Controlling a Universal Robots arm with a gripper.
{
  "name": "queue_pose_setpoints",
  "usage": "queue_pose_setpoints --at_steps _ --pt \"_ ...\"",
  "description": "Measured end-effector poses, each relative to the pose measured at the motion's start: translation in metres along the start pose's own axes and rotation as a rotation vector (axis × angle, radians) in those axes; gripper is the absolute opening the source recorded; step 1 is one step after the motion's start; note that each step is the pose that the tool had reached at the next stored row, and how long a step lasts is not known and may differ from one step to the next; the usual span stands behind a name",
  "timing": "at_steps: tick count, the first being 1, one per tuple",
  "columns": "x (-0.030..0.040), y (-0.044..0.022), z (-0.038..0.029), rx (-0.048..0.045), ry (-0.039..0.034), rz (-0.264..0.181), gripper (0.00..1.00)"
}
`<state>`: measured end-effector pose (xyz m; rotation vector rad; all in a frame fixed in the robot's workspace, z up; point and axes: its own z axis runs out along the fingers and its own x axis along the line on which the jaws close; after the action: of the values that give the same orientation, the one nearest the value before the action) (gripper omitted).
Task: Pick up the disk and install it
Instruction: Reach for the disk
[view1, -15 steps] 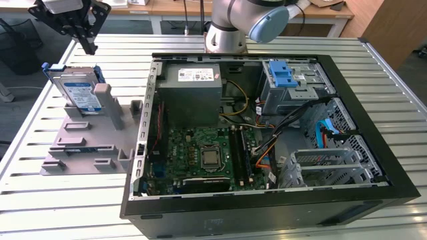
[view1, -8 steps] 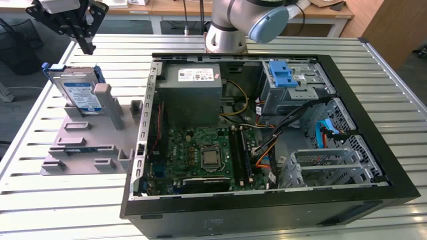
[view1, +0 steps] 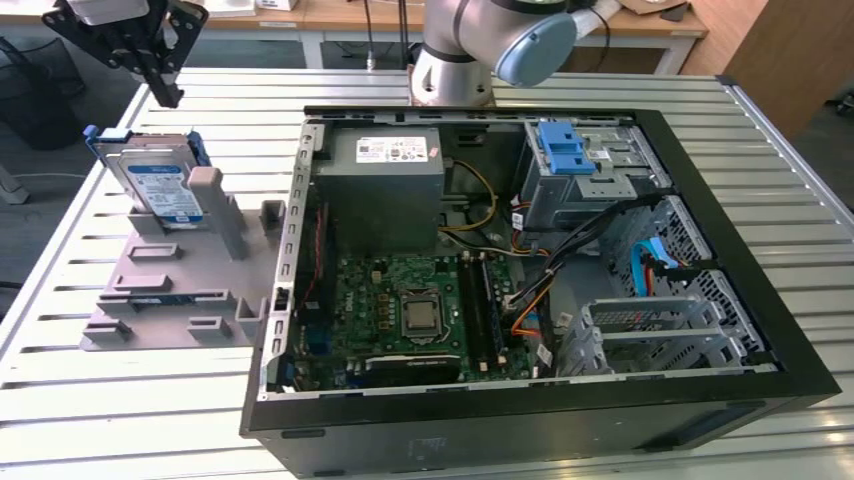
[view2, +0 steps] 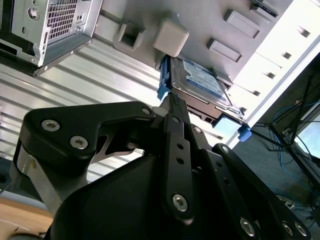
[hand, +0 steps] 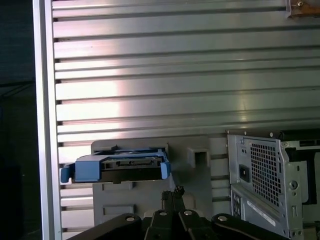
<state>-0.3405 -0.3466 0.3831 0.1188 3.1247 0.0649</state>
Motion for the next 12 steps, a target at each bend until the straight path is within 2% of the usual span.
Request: queue_pose_setpoints --at_steps 12 --pt "0.022 0.0038 0.0014 0.0 0.0 0.0 0.11"
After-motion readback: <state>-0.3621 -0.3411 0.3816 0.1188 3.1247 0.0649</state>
